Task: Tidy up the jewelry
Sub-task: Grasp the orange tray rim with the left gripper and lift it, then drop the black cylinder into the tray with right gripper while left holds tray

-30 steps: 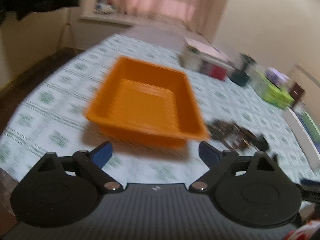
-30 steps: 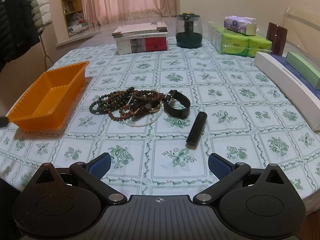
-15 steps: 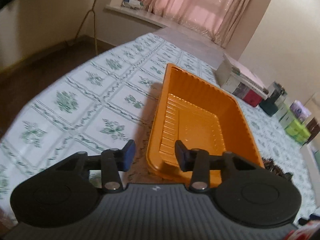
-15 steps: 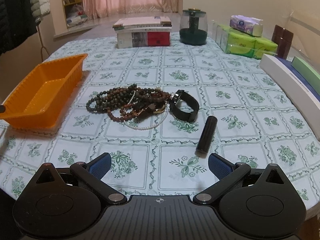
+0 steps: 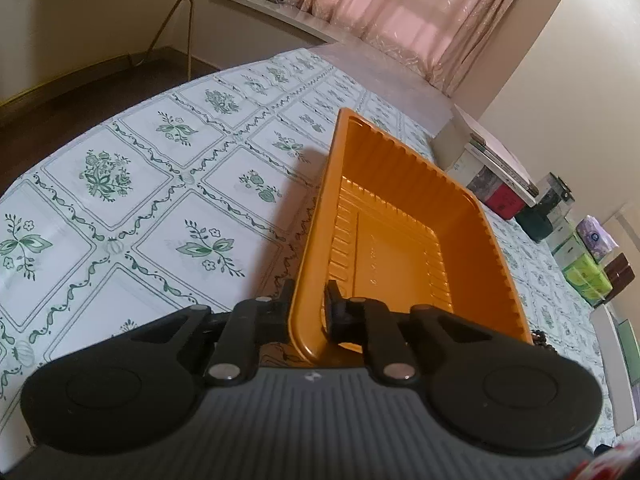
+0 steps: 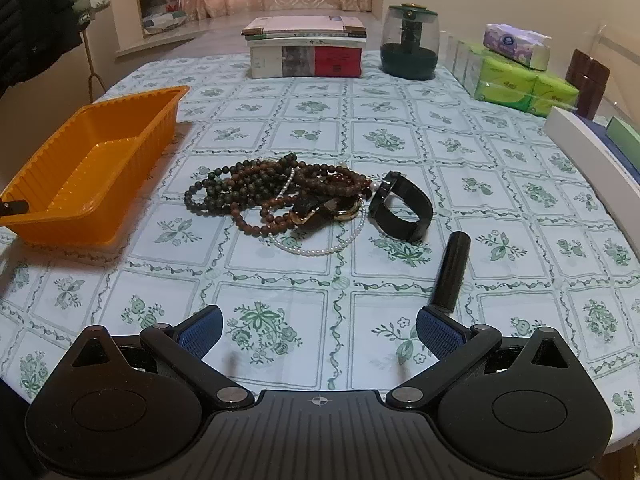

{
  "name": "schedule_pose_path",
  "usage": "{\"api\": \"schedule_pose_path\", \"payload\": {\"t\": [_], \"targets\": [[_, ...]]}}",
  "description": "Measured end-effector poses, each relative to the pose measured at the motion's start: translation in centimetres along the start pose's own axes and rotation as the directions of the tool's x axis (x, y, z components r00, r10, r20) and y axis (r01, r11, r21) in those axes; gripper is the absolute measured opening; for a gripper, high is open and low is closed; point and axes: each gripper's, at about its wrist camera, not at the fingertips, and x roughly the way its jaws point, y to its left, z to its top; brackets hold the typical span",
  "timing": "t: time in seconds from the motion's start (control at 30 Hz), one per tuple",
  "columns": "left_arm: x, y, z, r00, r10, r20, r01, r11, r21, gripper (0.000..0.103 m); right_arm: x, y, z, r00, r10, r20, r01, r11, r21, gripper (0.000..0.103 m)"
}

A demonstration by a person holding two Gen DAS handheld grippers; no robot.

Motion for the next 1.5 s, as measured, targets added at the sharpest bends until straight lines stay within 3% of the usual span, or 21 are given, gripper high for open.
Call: {"api": "schedule_pose_path", "payload": {"t": [0.13, 0.2, 0.4, 0.6, 0.63, 0.77, 0.9, 1.0, 1.07, 1.1, 1.13, 1.3, 1.4, 1.5], "targets": [[-0.3, -0.8, 0.3, 1.0, 0.014, -0.001, -0.014, 0.998, 0.053, 0.012, 0.0, -0.1, 0.0, 1.0, 0.004, 0.003, -0.004, 1.0, 0.007, 0.103], [-0.8, -1.8, 0.5, 0.999, 0.042, 0.008, -0.043, 0.991, 0.126, 0.013, 0.0, -0.3, -0.1, 1.0, 0.004, 0.005, -0.004, 1.0, 0.015, 0.103], [-2.1, -5.1, 1.0, 0.993, 0.109, 0.047, -0.118, 0.932, 0.343, 0.013, -0.2, -1.2, -0.5, 1.0, 0.008, 0.017, -0.009, 0.998, 0.055, 0.103], [-3.2, -7.0, 1.9, 0.995, 0.052, 0.084, -0.079, 0.932, 0.354, 0.011, -0.6, -2.2, -1.2, 1.0, 0.011, 0.028, -0.013, 0.995, 0.098, 0.103], [-3.5, -7.7, 2.0, 0.994, 0.057, 0.096, -0.09, 0.918, 0.386, 0.011, -0.6, -2.4, -1.3, 1.0, 0.009, 0.029, -0.012, 0.994, 0.106, 0.103], [-3.6, -10.9, 1.8, 0.99, 0.106, 0.089, -0.138, 0.816, 0.561, 0.011, -0.5, -3.6, -1.6, 0.999, 0.007, 0.034, -0.012, 0.989, 0.146, 0.103], [-2.9, -11.9, 2.0, 0.987, 0.154, 0.053, -0.152, 0.761, 0.631, 0.012, -0.3, -5.0, -2.0, 0.999, 0.007, 0.041, -0.015, 0.981, 0.191, 0.103], [-2.5, -11.8, 2.3, 0.986, 0.165, 0.033, -0.15, 0.774, 0.616, 0.012, -0.1, -5.8, -2.3, 0.999, 0.01, 0.044, -0.02, 0.975, 0.219, 0.103], [-2.3, -11.0, 2.9, 0.991, 0.13, -0.026, -0.096, 0.841, 0.532, 0.011, 0.0, -6.3, -2.6, 0.999, 0.01, 0.046, -0.02, 0.972, 0.236, 0.103], [-2.1, -10.8, 3.1, 0.991, 0.128, -0.043, -0.088, 0.852, 0.516, 0.011, 0.1, -6.6, -2.6, 0.999, 0.01, 0.047, -0.021, 0.969, 0.245, 0.103], [-2.0, -11.0, 3.0, 0.988, 0.147, -0.041, -0.103, 0.838, 0.536, 0.011, 0.2, -6.9, -2.7, 0.999, 0.01, 0.049, -0.022, 0.967, 0.253, 0.103], [-1.4, -13.0, 2.0, 0.972, 0.232, -0.019, -0.154, 0.704, 0.693, 0.012, 0.8, -8.3, -3.1, 0.999, 0.004, 0.053, -0.02, 0.956, 0.292, 0.103], [-1.2, -13.5, 1.8, 0.97, 0.243, -0.009, -0.164, 0.681, 0.714, 0.012, 0.8, -9.2, -3.2, 0.998, -0.006, 0.067, -0.015, 0.952, 0.305, 0.103], [-1.1, -13.7, 1.7, 0.969, 0.248, 0.005, -0.177, 0.676, 0.716, 0.012, 0.8, -10.0, -3.1, 0.997, -0.02, 0.079, -0.005, 0.951, 0.308, 0.103]]}}
